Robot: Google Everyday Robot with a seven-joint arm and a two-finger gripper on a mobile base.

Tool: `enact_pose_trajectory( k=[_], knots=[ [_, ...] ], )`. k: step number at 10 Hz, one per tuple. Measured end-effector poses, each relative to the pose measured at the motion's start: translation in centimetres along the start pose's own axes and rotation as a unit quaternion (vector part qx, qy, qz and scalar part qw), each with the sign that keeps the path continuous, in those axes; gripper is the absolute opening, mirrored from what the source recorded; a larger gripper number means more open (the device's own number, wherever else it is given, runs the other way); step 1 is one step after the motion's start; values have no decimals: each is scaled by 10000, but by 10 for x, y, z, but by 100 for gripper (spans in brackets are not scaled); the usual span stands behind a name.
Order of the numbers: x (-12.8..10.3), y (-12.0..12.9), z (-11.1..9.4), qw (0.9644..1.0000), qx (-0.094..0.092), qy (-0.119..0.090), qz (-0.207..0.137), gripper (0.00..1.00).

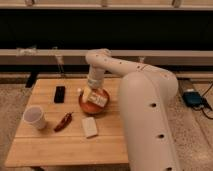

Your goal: Place the bottle in the ceramic bowl

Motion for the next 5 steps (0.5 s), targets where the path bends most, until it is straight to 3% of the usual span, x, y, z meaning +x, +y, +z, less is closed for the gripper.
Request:
enact_pose_trajectory(
  k=[3, 5],
  knots=[
    [0, -19, -30, 9997, -56, -210, 134, 80],
    [-1, -17, -29, 9997, -58, -201, 110, 80]
  ],
)
